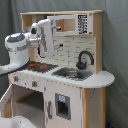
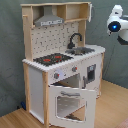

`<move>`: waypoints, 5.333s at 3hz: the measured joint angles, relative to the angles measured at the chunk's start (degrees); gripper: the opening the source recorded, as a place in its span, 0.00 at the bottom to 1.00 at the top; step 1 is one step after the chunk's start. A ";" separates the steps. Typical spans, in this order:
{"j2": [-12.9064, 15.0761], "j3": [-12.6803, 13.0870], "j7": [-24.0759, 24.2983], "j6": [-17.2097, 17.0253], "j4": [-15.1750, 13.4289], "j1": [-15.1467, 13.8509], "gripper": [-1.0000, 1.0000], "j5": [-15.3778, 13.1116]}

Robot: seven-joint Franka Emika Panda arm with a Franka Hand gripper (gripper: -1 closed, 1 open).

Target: Play with the kitchen

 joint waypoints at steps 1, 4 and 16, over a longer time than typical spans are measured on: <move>3.21 -0.15 0.38 3.78 3.19 -3.21 1.00 0.00; 11.53 2.25 0.57 8.88 10.82 -8.97 0.00 -0.07; 37.21 41.60 -9.11 8.69 41.97 -34.92 0.00 -15.30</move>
